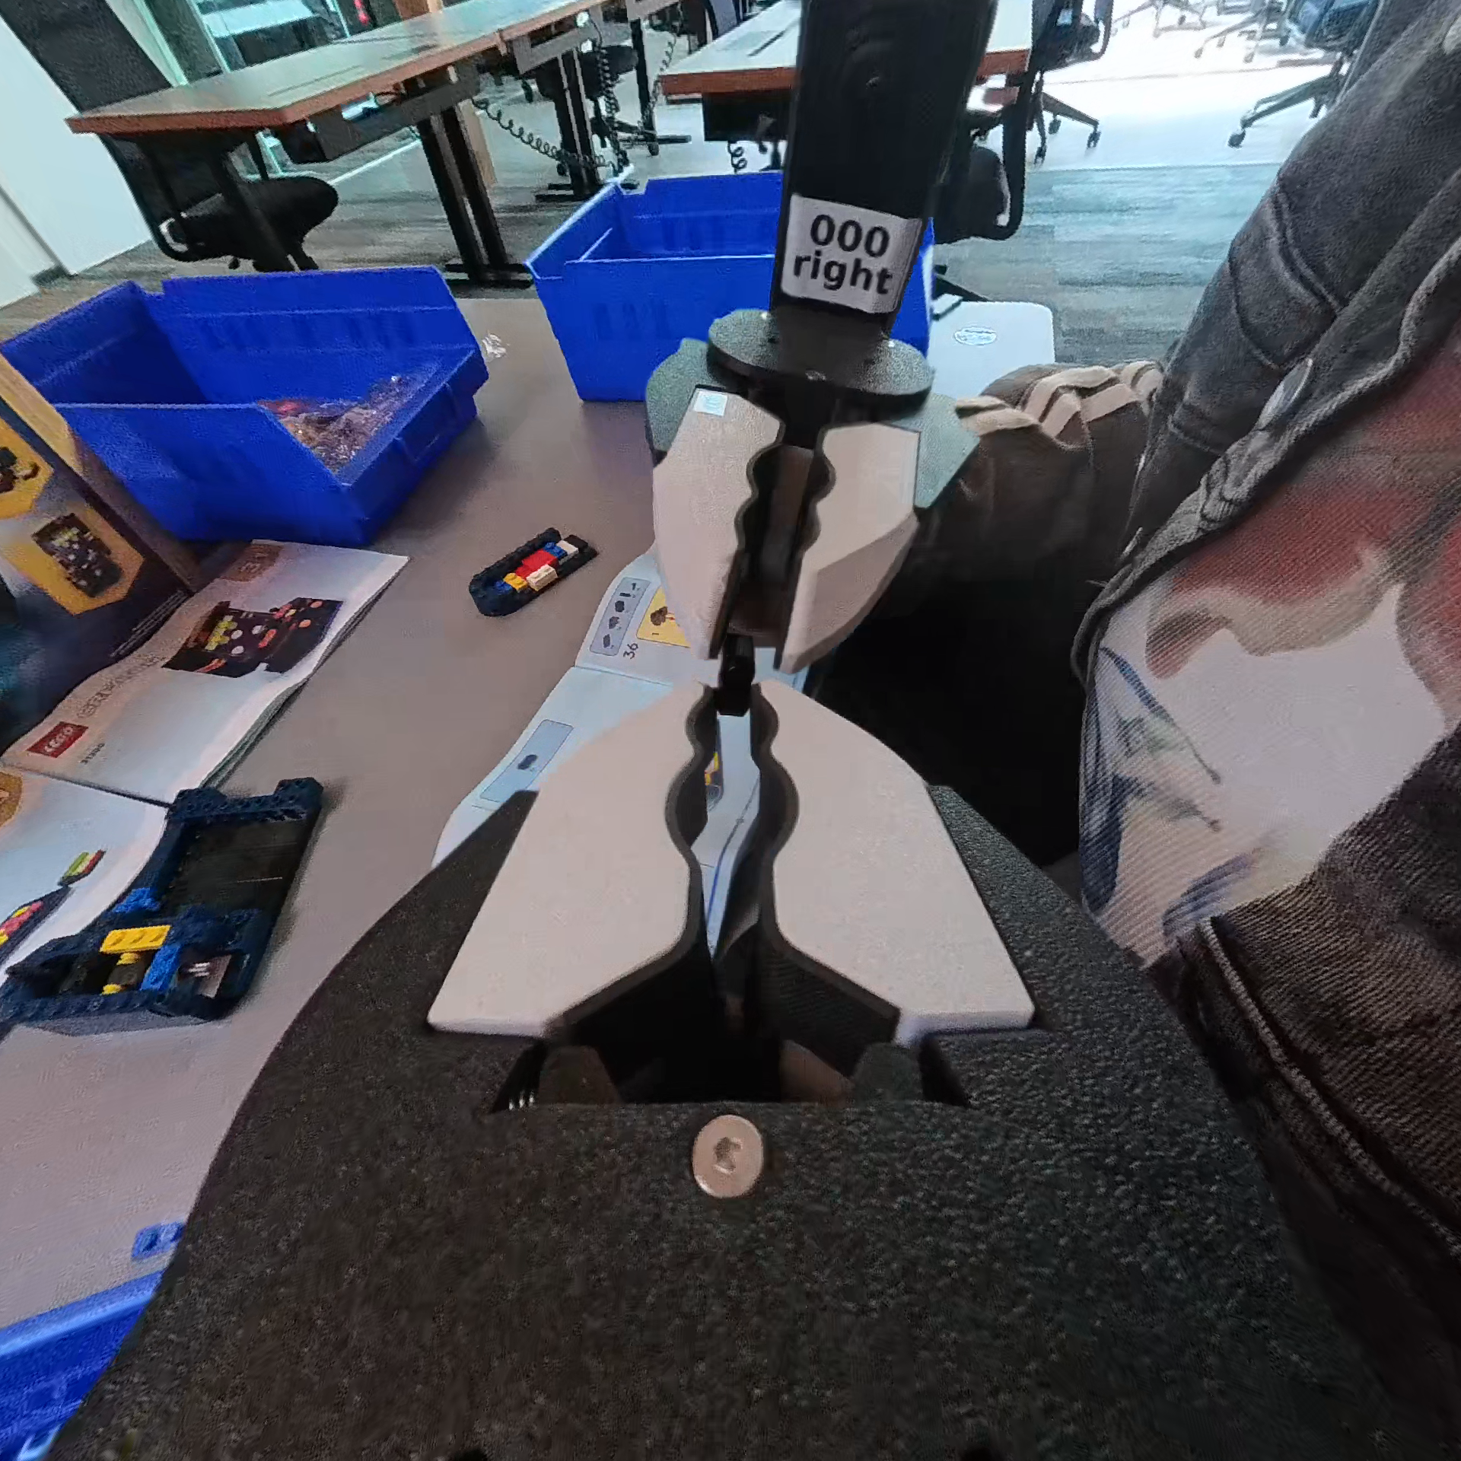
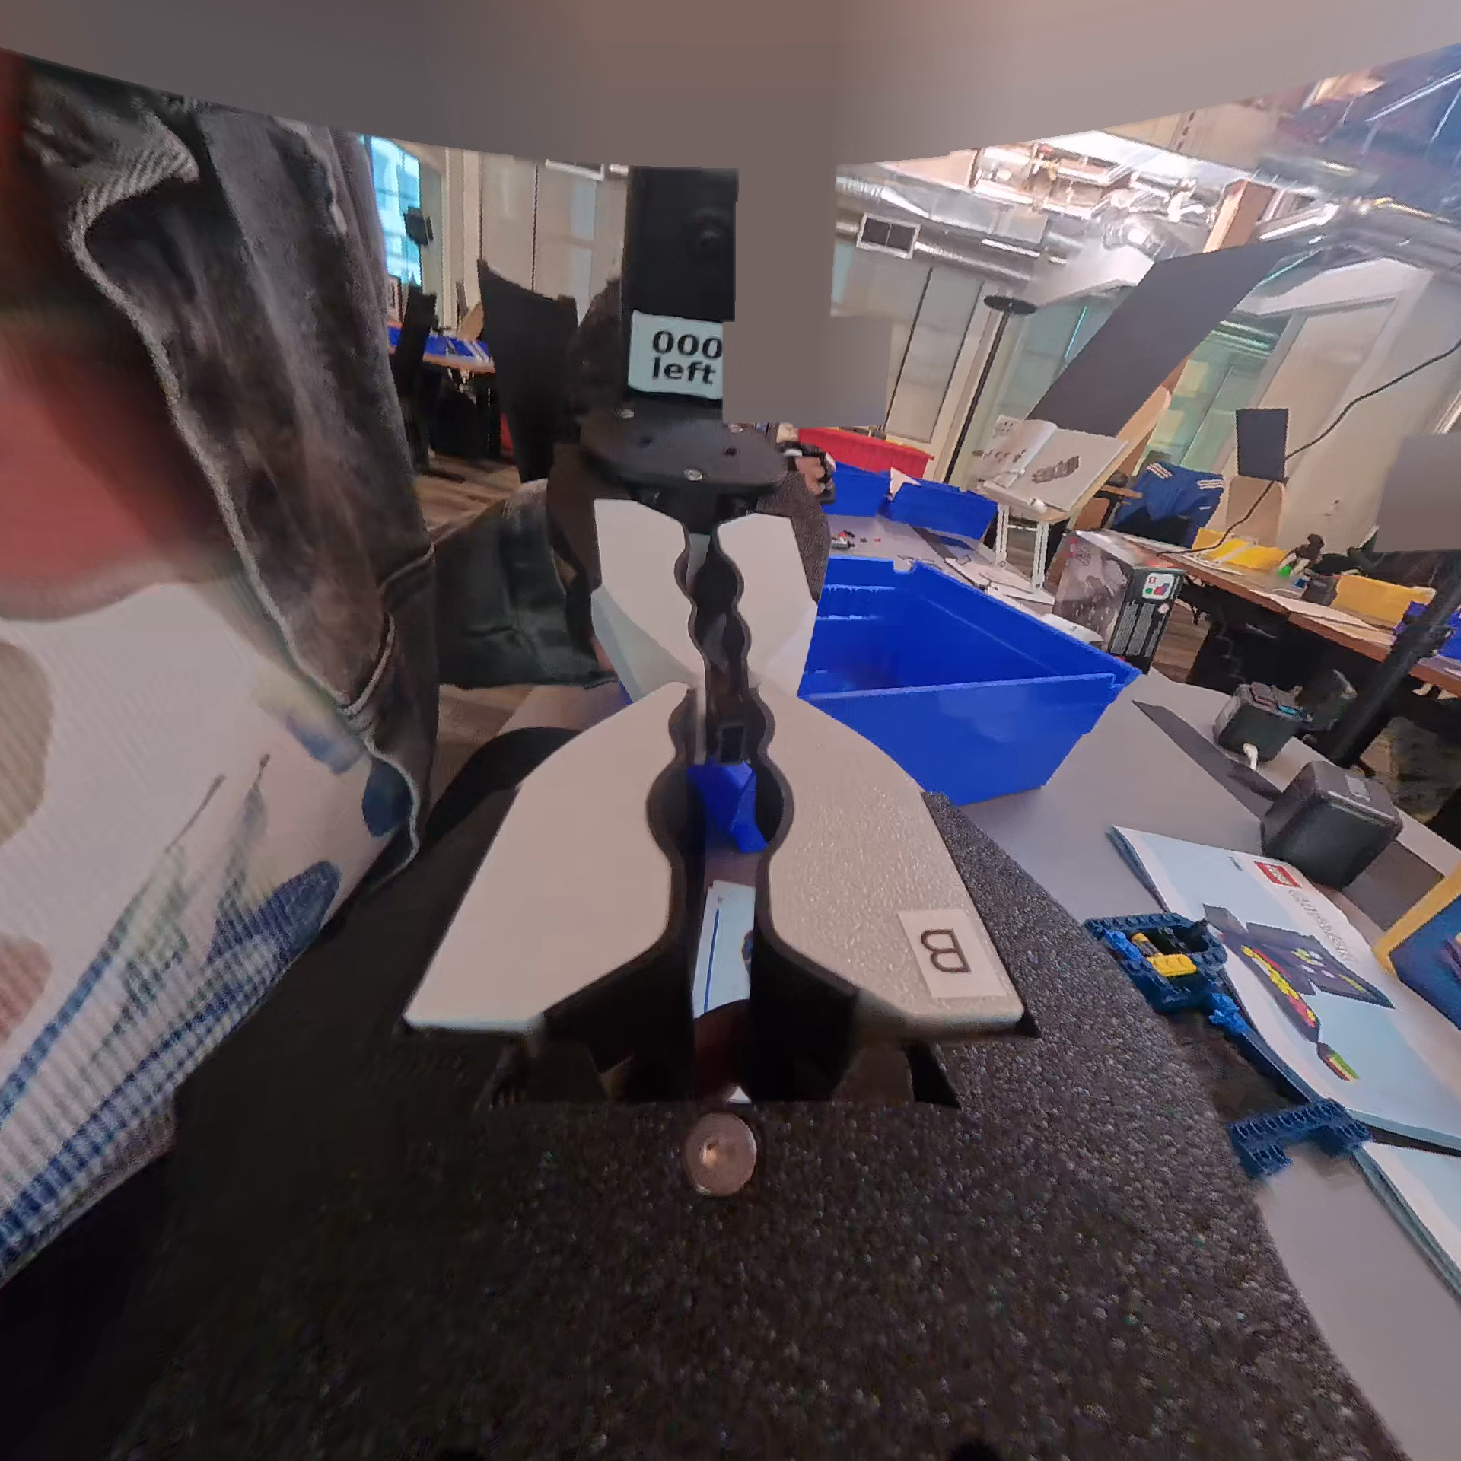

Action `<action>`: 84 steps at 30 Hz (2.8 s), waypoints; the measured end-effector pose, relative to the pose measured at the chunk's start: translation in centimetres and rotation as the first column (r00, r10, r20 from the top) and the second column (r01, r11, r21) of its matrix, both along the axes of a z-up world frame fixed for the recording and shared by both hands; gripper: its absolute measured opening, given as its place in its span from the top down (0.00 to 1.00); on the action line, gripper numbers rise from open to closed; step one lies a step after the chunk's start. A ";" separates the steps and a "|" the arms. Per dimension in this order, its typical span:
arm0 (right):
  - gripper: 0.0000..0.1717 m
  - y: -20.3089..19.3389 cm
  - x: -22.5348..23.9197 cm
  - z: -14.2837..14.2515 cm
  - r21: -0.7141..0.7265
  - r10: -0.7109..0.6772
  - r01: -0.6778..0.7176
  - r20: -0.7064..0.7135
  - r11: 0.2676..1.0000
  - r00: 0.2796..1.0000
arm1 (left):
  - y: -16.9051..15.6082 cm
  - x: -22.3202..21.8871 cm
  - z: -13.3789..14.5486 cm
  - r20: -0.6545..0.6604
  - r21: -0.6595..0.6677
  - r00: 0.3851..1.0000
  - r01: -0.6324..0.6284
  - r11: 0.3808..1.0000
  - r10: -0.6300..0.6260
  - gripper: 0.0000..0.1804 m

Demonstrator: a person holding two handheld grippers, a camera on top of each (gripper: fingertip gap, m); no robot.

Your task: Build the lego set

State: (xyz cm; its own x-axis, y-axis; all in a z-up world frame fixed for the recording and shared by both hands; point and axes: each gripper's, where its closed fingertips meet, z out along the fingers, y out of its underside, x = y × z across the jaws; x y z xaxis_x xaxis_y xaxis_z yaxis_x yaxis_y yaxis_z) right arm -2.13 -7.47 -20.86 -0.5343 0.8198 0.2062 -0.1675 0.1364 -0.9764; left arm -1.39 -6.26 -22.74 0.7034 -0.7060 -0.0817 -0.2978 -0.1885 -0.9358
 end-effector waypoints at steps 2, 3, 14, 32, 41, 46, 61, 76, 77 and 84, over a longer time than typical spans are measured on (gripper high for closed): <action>0.91 0.1 0.1 -0.3 0.009 -0.007 0.007 0.011 1.000 1.000 | -0.1 0.4 -0.2 0.005 -0.007 1.000 0.028 1.000 -0.028 0.96; 0.92 0.1 0.2 -0.4 0.018 -0.004 0.004 0.014 1.000 1.000 | -0.2 0.6 -0.5 -0.001 -0.014 0.999 0.040 0.999 -0.040 0.96; 0.96 1.4 0.4 -2.0 0.136 -0.069 0.060 0.066 0.989 0.995 | 0.0 0.3 -1.3 -0.051 -0.024 0.998 0.030 0.999 -0.031 0.94; 0.96 21.3 3.1 -11.2 -0.142 -0.481 0.742 0.680 0.655 0.554 | -4.8 -19.9 -0.9 -0.481 -0.087 0.723 -0.602 0.793 0.496 0.87; 0.86 21.9 3.6 -7.8 -0.273 -0.498 0.721 0.567 0.637 0.656 | -5.6 -20.6 -2.7 -0.573 -0.187 0.716 -0.588 0.787 0.399 0.84; 0.87 23.0 4.5 -4.5 -0.452 -0.542 0.687 0.422 0.569 0.727 | -5.6 -22.4 -3.6 -0.604 -0.240 0.712 -0.590 0.771 0.357 0.84; 0.85 22.4 3.5 -6.1 -0.401 -0.532 0.705 0.466 0.585 0.707 | -0.5 -27.8 8.1 0.301 0.136 0.635 -0.767 0.627 0.712 0.72; 0.84 22.5 3.2 -7.5 -0.381 -0.516 0.717 0.509 0.583 0.689 | -5.5 -18.3 -7.4 -0.541 -0.329 0.838 -0.136 0.934 -0.069 0.86; 0.84 22.5 3.2 -7.6 -0.378 -0.516 0.719 0.512 0.583 0.687 | -5.5 -18.1 -8.1 -0.545 -0.358 0.832 -0.123 0.925 -0.100 0.86; 0.84 22.4 3.1 -7.8 -0.366 -0.517 0.722 0.517 0.587 0.682 | -5.6 -19.3 -11.9 -0.628 -0.510 0.730 -0.122 0.852 -0.271 0.89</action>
State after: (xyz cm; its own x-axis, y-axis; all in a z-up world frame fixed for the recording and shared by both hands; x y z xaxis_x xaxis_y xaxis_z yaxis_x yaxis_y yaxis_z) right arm 1.00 14.97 -28.66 0.2039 0.8859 -0.4167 0.0956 -0.4416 -0.8921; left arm -20.66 -11.83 -34.59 0.5445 -0.8287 -0.1297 -0.8239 -0.4995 -0.2677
